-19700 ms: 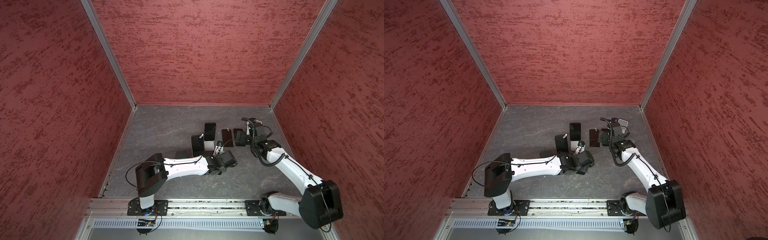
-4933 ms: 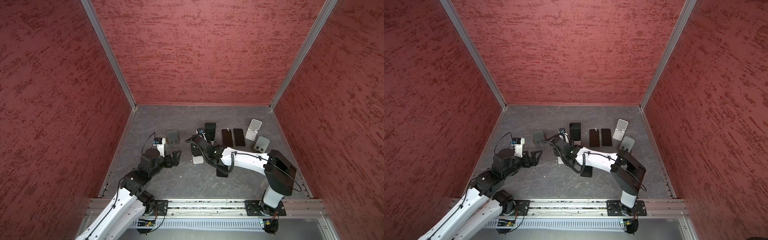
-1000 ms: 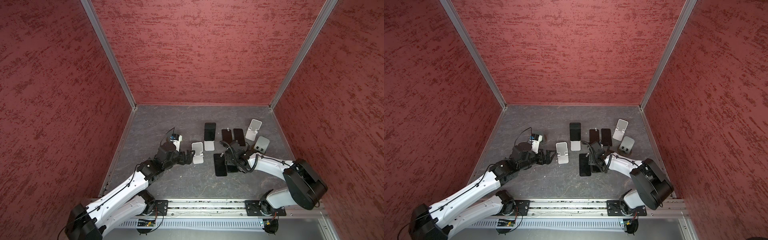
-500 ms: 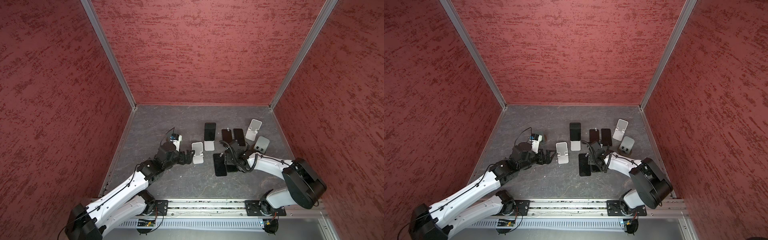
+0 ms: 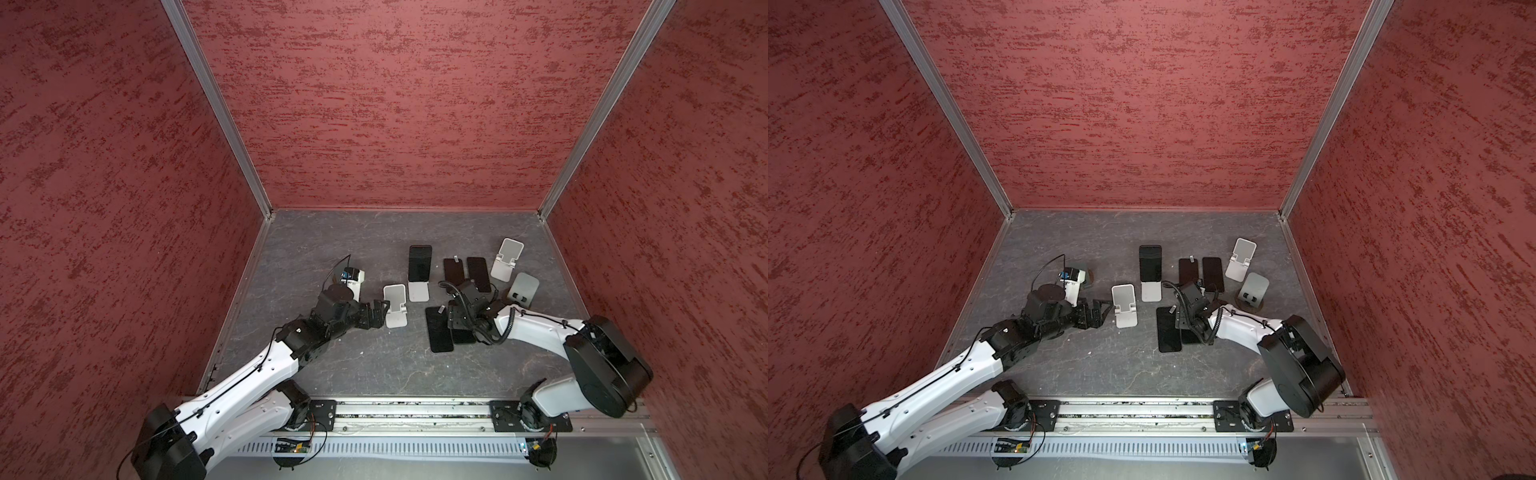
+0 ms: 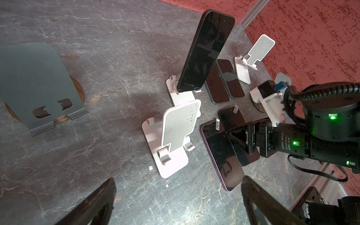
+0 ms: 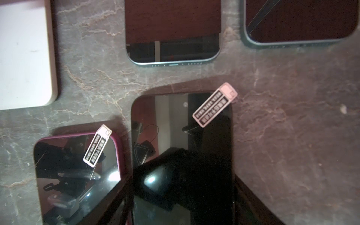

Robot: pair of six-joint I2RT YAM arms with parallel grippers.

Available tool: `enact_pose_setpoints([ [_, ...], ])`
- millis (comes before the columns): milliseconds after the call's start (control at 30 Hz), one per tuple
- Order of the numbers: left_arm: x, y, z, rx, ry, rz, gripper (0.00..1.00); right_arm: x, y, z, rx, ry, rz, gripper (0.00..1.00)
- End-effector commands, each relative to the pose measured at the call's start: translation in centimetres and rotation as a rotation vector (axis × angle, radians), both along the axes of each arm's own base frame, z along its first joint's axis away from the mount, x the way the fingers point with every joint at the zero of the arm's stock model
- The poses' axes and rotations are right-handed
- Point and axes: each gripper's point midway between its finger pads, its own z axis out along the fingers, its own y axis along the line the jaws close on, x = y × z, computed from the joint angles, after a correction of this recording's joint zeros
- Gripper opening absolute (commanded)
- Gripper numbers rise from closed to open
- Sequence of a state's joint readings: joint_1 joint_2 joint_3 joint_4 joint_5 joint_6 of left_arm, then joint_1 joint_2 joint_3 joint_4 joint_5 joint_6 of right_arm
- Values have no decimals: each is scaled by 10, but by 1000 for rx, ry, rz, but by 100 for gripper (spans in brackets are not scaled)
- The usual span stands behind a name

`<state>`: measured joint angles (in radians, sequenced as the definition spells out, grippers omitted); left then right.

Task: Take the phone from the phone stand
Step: 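Open the right gripper to release the black phone on the table, then move the left gripper to the nearby white phone stand and grip its plate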

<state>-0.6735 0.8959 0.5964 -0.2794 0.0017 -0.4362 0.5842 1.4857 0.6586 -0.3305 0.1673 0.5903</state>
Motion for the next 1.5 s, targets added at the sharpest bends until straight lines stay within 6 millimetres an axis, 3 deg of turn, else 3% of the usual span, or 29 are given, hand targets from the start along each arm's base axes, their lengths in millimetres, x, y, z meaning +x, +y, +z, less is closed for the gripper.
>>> enact_pose_setpoints([
  [0, 2, -3, 6, -4, -27, -12, 100, -46, -15, -43, -32, 218, -12, 77],
  [633, 1, -2, 3, 5, -20, -8, 100, -40, -16, -33, -37, 191, -33, 80],
  [900, 3, 2, -1, 31, -16, 13, 100, -24, -11, -6, -11, 101, -19, 82],
  [1000, 3, 2, -2, 48, -14, 19, 100, -16, -10, 13, 5, 38, -23, 83],
  [1233, 1, -1, -3, 100, -19, 12, 100, -2, -9, 48, 34, -94, -23, 99],
  [1467, 0, -5, -3, 150, -31, 11, 100, 8, -5, 70, 78, -182, -17, 99],
])
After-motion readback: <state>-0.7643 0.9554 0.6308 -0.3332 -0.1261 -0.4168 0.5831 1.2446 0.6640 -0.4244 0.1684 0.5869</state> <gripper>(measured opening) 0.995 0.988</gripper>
